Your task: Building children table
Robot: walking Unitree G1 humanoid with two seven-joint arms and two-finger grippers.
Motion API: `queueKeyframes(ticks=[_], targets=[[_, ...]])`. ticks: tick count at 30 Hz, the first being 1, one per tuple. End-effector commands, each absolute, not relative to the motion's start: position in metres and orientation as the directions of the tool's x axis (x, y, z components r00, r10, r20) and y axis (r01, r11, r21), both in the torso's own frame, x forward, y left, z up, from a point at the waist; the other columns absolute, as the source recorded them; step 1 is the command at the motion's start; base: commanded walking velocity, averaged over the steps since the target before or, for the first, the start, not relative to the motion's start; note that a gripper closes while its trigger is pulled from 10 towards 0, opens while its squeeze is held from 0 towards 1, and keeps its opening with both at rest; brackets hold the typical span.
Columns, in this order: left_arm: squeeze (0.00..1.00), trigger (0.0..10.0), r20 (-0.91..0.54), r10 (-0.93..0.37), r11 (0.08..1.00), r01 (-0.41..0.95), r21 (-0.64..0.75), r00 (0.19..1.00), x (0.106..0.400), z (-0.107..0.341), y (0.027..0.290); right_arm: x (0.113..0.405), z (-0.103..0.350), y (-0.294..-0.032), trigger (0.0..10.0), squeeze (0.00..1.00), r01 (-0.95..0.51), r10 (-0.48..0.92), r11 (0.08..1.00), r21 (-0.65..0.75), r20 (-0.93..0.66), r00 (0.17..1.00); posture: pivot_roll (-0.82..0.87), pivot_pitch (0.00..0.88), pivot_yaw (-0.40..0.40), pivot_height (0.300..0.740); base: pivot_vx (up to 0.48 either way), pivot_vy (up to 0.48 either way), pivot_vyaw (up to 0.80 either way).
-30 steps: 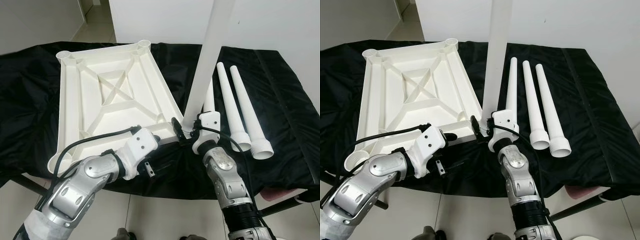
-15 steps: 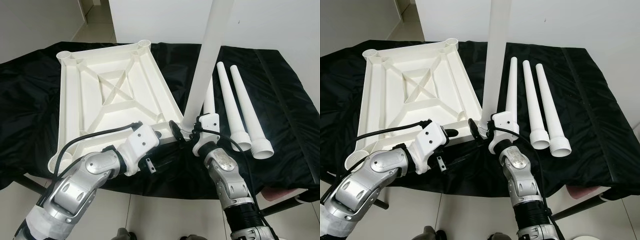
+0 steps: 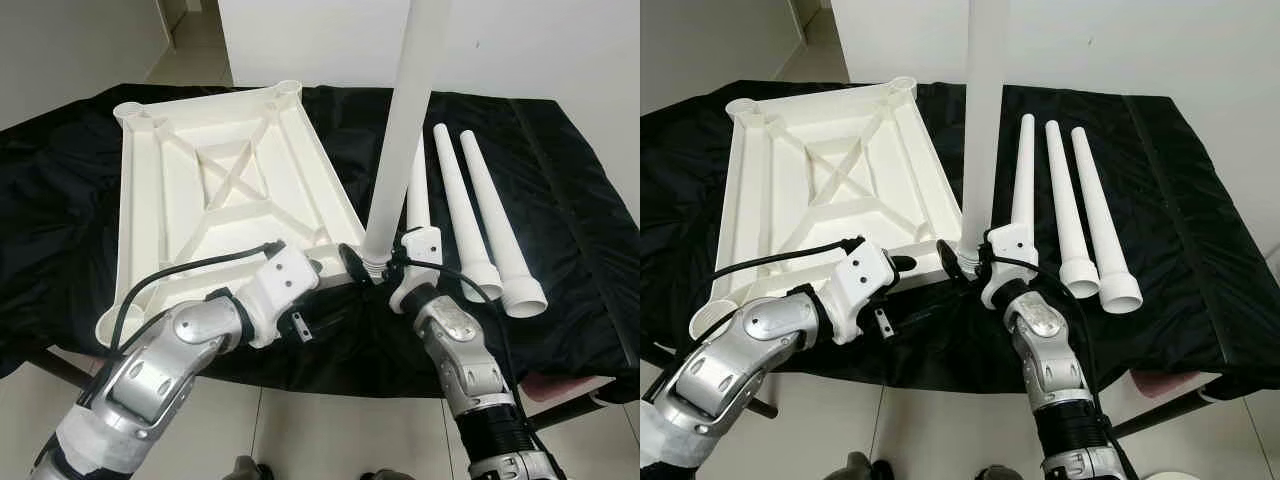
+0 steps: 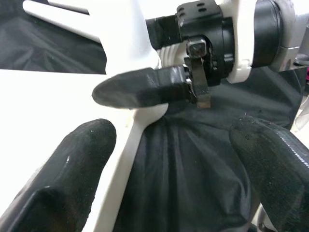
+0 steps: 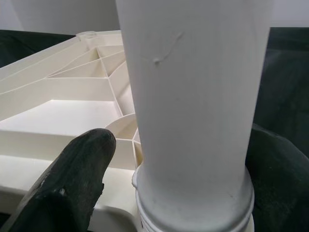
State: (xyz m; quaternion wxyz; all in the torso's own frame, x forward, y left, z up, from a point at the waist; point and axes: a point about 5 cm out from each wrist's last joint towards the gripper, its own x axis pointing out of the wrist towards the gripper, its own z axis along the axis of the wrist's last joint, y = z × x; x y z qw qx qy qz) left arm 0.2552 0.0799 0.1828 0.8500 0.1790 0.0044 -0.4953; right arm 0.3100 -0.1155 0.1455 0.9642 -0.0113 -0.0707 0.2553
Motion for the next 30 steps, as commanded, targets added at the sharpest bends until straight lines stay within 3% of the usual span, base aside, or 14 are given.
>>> queueKeyframes(ticks=[1,9,14,21,22,24,25,26,30], targets=[[0.00,10.0,-0.201,-0.846,0.424,0.852,0.308,0.494,0.254,0.180,0.080,0.311,0.148,-0.112,10.0,0.00,-0.543,0.548,0.836,-0.077,0.138,0.825,-0.12,0.113,0.061,0.740,0.000,0.000,0.00],[0.00,10.0,-0.187,-0.851,0.424,0.853,0.305,0.491,0.251,0.181,0.081,0.313,0.155,-0.116,10.0,0.00,-0.601,0.616,0.787,-0.138,0.147,0.774,-0.11,0.117,0.067,0.740,0.000,0.000,0.00],[0.00,10.0,-0.166,-0.897,0.360,0.896,0.262,0.409,0.244,0.185,0.084,0.323,0.172,-0.123,10.0,0.00,-0.634,0.667,0.744,-0.211,0.177,0.724,-0.10,0.125,0.067,0.740,0.000,0.000,0.00],[0.00,10.0,-0.175,-0.913,0.329,0.919,0.217,0.368,0.238,0.183,0.085,0.330,0.170,-0.125,10.0,0.00,-0.662,0.702,0.708,-0.246,0.142,0.698,-0.09,0.126,0.060,0.740,0.000,0.000,0.00],[0.00,10.0,-0.173,-0.914,0.327,0.920,0.216,0.366,0.237,0.183,0.084,0.333,0.167,-0.127,9.1,0.00,-0.666,0.707,0.700,-0.258,0.114,0.698,-0.09,0.127,0.059,0.740,0.000,0.000,0.00],[0.00,10.0,-0.172,-0.916,0.326,0.921,0.212,0.363,0.236,0.183,0.085,0.337,0.163,-0.128,9.2,0.00,-0.677,0.715,0.686,-0.267,0.078,0.695,-0.09,0.127,0.056,0.740,0.000,0.000,0.00],[0.00,10.0,-0.173,-0.915,0.327,0.920,0.214,0.365,0.236,0.183,0.084,0.337,0.162,-0.129,6.1,0.00,-0.677,0.715,0.687,-0.264,0.074,0.696,-0.08,0.115,0.050,0.740,0.000,0.000,0.00],[0.00,10.0,-0.172,-0.915,0.328,0.920,0.216,0.366,0.236,0.182,0.085,0.338,0.161,-0.129,4.9,0.00,-0.679,0.716,0.686,-0.261,0.075,0.695,-0.08,0.115,0.050,0.740,0.000,0.000,0.00],[0.00,10.0,-0.172,-0.914,0.328,0.919,0.218,0.367,0.235,0.182,0.085,0.339,0.158,-0.131,4.4,0.00,-0.681,0.715,0.685,-0.259,0.064,0.696,-0.08,0.098,0.044,0.740,0.000,0.000,0.00]])
